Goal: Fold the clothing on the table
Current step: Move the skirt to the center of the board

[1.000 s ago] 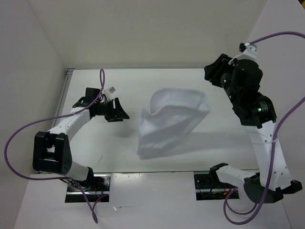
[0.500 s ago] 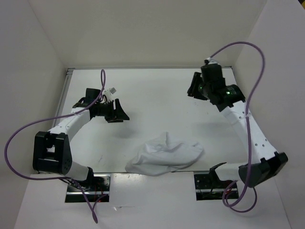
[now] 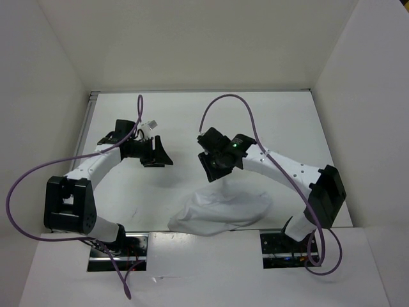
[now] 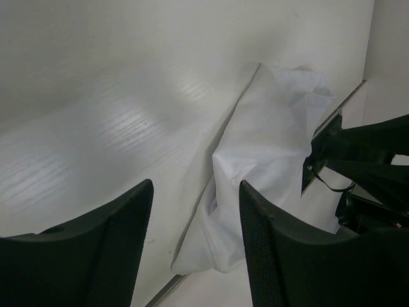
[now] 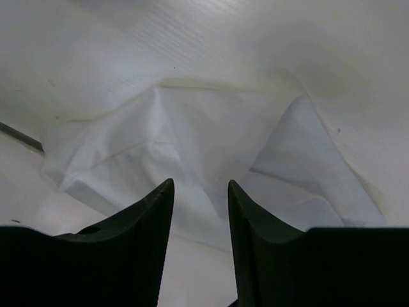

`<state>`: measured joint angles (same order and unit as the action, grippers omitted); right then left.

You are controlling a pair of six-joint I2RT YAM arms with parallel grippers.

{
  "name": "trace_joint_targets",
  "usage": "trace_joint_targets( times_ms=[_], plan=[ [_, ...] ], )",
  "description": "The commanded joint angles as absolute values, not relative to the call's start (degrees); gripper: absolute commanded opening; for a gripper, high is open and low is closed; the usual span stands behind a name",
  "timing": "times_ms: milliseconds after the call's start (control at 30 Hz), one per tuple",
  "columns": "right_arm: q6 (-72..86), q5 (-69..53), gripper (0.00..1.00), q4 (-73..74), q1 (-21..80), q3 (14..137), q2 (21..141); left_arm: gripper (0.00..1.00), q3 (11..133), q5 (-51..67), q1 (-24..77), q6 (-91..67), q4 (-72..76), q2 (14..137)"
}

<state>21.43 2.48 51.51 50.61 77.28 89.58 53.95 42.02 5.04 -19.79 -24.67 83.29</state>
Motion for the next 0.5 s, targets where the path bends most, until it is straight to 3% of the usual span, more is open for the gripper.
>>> trace_joint_targets(
  times_ms=[0, 267, 367, 400, 467],
  plan=[
    [21.6, 5.1, 0.46, 56.5, 54.0, 74.5, 88.9, 0.64, 52.1, 43.9, 4.7, -17.6, -25.6, 82.3],
    [24.8, 5.6, 0.49, 52.0, 55.8, 69.8, 93.7, 0.64, 50.8, 43.9, 4.7, -17.6, -26.1, 81.1],
    [24.8, 3.3, 0.29, 49.9, 55.8, 69.1, 95.6, 0.64, 50.8, 43.9, 4.7, -17.1, -26.6, 80.6],
    [24.8, 2.6, 0.14, 49.2, 55.8, 70.5, 95.6, 0.64, 50.8, 43.9, 4.7, -17.1, -26.6, 80.6],
    [24.8, 3.3, 0.02, 49.2, 55.8, 73.0, 95.6, 0.64, 50.8, 43.9, 4.7, -17.1, -26.6, 80.6]
  ],
)
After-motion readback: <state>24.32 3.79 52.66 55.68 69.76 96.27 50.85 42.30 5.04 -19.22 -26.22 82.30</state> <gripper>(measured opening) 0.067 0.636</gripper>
